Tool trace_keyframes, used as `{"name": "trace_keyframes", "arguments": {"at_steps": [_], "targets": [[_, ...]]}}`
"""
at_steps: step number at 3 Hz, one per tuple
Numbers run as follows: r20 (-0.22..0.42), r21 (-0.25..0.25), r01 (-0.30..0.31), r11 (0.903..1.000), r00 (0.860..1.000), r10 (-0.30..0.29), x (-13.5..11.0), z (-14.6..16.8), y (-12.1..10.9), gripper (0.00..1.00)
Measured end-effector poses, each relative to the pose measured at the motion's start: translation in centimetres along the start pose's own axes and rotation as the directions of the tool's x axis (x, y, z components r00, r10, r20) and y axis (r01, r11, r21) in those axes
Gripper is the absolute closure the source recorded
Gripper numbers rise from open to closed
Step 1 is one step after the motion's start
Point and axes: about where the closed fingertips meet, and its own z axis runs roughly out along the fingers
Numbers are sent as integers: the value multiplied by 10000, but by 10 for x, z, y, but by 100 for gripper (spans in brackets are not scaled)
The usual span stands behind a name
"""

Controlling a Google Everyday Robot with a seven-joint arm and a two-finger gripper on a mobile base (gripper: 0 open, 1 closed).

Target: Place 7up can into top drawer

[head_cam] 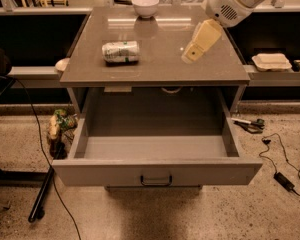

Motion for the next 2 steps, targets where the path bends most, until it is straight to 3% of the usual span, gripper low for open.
{"name": "trace_keyframes", "arguments": {"at_steps": [1, 2], "targets": [[-11, -6, -11, 10000, 10000, 11, 0, 1, 0, 0], [-366, -292, 19, 9996, 9993, -29, -8, 45, -11, 0]]}}
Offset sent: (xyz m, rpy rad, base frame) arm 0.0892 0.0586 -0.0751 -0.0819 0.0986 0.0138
